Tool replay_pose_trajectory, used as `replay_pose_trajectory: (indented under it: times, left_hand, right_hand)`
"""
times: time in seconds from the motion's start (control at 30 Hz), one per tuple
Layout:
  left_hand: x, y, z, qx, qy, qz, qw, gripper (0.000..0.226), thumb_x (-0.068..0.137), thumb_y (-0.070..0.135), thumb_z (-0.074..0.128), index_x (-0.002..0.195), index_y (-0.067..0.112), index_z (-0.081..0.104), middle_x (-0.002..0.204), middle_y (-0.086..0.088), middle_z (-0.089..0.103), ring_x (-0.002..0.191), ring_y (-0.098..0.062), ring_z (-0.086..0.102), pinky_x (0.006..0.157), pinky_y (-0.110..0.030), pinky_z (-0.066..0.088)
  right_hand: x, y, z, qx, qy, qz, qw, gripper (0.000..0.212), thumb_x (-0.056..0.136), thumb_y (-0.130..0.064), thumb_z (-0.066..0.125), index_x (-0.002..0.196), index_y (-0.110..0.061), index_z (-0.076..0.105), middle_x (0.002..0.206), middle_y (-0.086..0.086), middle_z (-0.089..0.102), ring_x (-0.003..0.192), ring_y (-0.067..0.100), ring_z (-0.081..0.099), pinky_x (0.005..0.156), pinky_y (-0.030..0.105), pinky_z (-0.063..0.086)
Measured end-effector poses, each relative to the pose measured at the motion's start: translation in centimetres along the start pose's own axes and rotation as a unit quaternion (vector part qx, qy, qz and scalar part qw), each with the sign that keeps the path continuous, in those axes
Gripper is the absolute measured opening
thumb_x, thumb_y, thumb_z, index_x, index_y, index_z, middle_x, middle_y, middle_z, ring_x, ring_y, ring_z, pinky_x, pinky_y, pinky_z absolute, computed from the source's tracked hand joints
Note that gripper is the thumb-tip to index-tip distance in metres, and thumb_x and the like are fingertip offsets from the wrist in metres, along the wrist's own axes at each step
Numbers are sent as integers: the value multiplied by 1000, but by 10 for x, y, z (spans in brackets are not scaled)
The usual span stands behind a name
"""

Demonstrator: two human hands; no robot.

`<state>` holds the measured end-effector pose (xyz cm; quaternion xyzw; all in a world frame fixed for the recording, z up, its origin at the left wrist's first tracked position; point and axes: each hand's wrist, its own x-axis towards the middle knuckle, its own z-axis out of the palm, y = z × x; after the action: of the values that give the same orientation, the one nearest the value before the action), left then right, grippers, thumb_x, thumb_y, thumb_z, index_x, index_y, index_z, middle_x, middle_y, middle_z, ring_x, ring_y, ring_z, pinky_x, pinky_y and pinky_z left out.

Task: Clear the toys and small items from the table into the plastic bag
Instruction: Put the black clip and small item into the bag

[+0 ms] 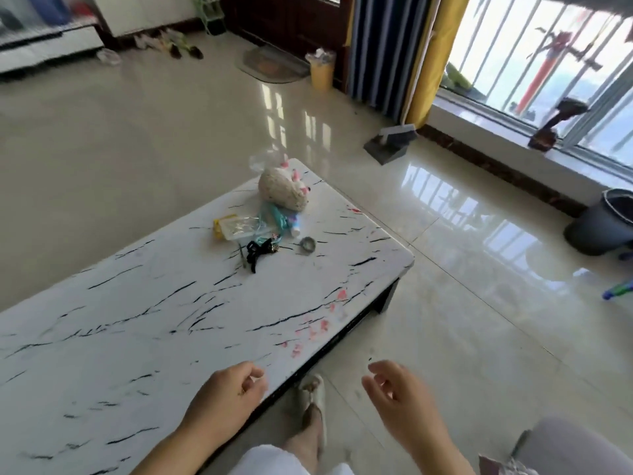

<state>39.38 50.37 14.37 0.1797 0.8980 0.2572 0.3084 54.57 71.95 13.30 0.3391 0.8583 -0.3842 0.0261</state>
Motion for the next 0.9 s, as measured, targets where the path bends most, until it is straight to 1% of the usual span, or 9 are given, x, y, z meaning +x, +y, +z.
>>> replay_pose_trajectory:
  times: [0.13,0.2,0.27,0.37,0.47,0.57,0.7,0.77,0.9]
  left_hand:
    - [59,15,-13,-32,66,-2,997,6,88,29,60,83,32,62,74,15,66,71,6,60,62,-9,43]
    - [88,20,-22,-52,74,-16,996,9,87,29,61,80,34,61,72,14,66,70,6,60,61,-10,44]
    - [121,23,-31,-60,67,-26,996,13,87,28,61,78,37,59,72,14,66,70,4,60,63,-12,45]
    - [168,26,-41,-74,67,-44,994,10,87,26,60,94,33,61,79,16,61,73,-2,59,65,-16,47]
    - [209,28,-45,-86,95,-69,989,29,87,25,60,116,28,55,93,14,56,78,0,56,64,-13,41]
    - [246,27,-43,-101,101,-93,985,39,87,27,60,125,26,50,114,9,53,91,-5,54,75,-19,39]
    - [299,13,-28,-91,83,-129,984,50,89,30,58,135,23,40,138,8,43,122,-9,45,97,-23,36]
    - [330,1,-18,-74,84,-142,983,55,88,31,59,138,21,38,142,6,40,130,-11,39,101,-23,32]
    - [393,-24,2,-32,106,-156,982,59,87,27,62,139,16,37,149,-2,30,137,-17,27,109,-29,27]
  right_hand:
    - [70,-18,-8,-13,-32,-14,999,23,88,-35,56,107,-24,61,97,-14,56,89,8,57,77,23,45]
    - [103,-28,-10,-24,-40,-24,999,23,87,-35,56,107,-24,62,101,-11,60,92,10,58,79,26,47]
    - [137,-37,-11,-34,-54,-33,997,26,87,-35,57,110,-24,62,104,-10,60,91,9,58,76,21,44]
    - [187,-48,-8,-41,-75,-54,995,29,87,-35,58,113,-24,61,110,-10,59,85,3,55,69,11,39]
    - [232,-55,0,-47,-111,-55,991,34,88,-33,58,120,-24,56,118,-8,57,97,10,56,79,21,45]
    - [275,-60,12,-64,-136,-63,987,38,88,-34,57,125,-24,52,121,-8,54,100,10,56,82,23,45]
    - [342,-55,38,-58,-146,-69,985,34,88,-30,58,121,-23,55,116,-8,57,87,4,53,71,18,39]
    - [376,-48,59,-63,-149,-71,984,33,88,-30,58,120,-22,56,116,-7,58,86,4,52,70,18,37]
    - [434,-39,100,-87,-177,-70,978,37,88,-30,57,123,-18,54,122,0,56,103,16,56,83,27,46]
